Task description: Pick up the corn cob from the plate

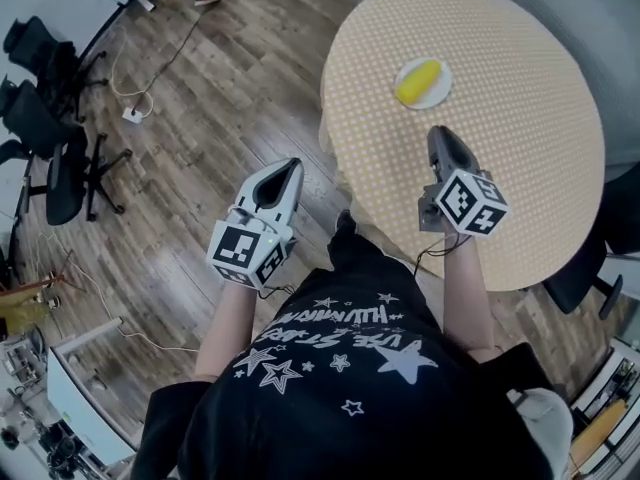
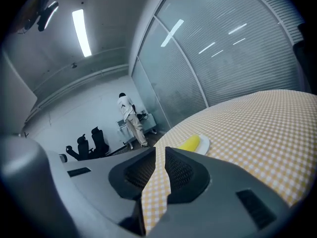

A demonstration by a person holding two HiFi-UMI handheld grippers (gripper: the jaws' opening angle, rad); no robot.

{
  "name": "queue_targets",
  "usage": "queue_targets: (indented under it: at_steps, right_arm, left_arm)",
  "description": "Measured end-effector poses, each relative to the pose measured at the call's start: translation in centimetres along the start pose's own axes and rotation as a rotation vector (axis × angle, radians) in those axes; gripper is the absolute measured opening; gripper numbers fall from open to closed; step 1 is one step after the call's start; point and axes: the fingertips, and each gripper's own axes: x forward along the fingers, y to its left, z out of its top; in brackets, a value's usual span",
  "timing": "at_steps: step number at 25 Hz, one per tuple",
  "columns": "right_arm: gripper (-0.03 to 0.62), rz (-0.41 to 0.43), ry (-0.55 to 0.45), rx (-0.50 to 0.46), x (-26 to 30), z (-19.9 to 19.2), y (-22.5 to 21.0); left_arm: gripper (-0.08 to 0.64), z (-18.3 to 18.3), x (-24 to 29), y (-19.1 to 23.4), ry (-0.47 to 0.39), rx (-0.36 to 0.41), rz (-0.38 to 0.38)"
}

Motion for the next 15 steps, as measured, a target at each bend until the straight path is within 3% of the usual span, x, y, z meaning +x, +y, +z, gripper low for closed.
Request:
queue_targets:
  at_steps: [9,15]
  right_arm:
    - [0.057,-0.070,0.025,0.026,6.0,1.5,-2.4]
    - [0.063,-0.113,0.030,0.097,5.2,1.1,-3.8]
  left_arm:
    - [0.006,1.4,7.6,3.1,0.028,0.022,-0.100]
    - [0.006,2.5,11.1,3.3,0.047,0.020,-0.171]
